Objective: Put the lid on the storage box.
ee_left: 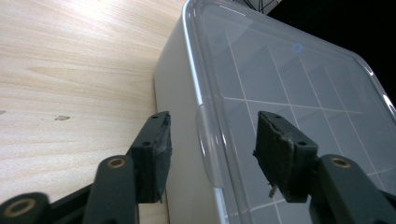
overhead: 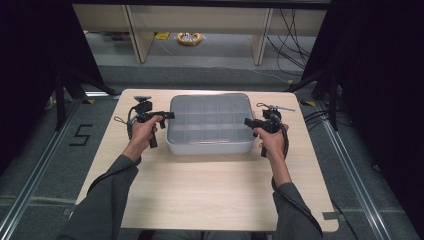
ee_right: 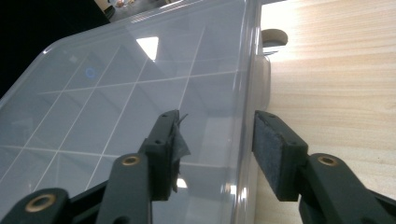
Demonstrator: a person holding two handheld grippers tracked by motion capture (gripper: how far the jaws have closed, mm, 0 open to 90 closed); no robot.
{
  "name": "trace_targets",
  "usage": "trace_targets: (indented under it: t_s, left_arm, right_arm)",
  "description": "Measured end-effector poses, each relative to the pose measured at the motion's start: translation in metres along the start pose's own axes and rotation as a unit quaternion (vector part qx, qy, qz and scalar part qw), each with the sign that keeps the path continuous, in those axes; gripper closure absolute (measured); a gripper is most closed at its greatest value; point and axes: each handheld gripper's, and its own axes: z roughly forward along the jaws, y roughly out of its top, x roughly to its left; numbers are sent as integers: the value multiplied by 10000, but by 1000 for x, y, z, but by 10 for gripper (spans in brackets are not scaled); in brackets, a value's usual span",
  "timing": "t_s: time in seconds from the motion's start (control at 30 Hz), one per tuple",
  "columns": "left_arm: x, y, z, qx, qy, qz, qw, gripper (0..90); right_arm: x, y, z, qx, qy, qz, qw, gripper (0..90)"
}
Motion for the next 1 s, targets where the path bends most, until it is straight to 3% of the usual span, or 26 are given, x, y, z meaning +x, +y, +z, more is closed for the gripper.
trace_targets:
  t_s: [0.03,0.1,0.17,0.2,0.23,0.33,0.37,0.43,0.47,0.5,0.6,0.63,0.77,0.83,0.93,1.0]
  left_arm:
    - [-1,0,1,-9,-26,28,10000,488]
    - [-3,-1,2,-5,-85,64,9999,537]
    - [-6,-2,4,-29,17,119,9999,549]
    - [-6,-2,4,-29,17,119,9999,552]
    - [-7,-2,4,-59,42,39,10000,562]
    - [-9,-2,3,-79,59,71,9999,570]
    - [-10,-1,-1,-111,37,46,9999,581]
    - [-12,0,-3,-153,42,59,9999,582]
    - [-12,1,-4,-201,27,-6,9998,580]
    - [-12,2,-5,-206,22,-52,9998,583]
    - [-13,2,-4,-71,118,111,9998,576]
    - [-13,0,-3,-2,171,143,9998,560]
    - [-12,0,0,-73,201,171,9996,552]
    - [-10,1,0,-197,259,170,9993,529]
    - [-8,1,0,-296,271,275,9988,529]
    - [-7,2,2,-219,62,117,9997,564]
  right_arm:
    - [-1,0,1,-39,6,-83,10000,555]
    - [3,1,-2,3,-28,-2,10000,579]
    - [-1,2,-1,-83,-113,-404,9991,594]
    - [-1,2,-1,-83,-113,-404,9991,594]
    - [-1,1,-3,-42,-33,-292,9996,606]
    - [-4,0,-3,-74,-51,-265,9996,604]
    - [-6,-2,-3,-80,68,-30,9999,608]
    - [-7,-3,-4,-122,155,73,9998,609]
    - [-4,-5,-5,-51,142,271,9995,604]
    - [-8,-5,-3,-159,137,-75,9998,597]
    - [-7,-6,-4,-118,136,-82,9998,597]
    - [-6,-6,-4,-110,90,-195,9997,596]
    - [-2,-7,-5,-81,45,-246,9997,581]
    - [2,-8,-7,-71,107,-104,9999,576]
    - [0,-8,-3,-162,37,-270,9995,543]
    - [1,-9,0,-164,-61,-267,9995,532]
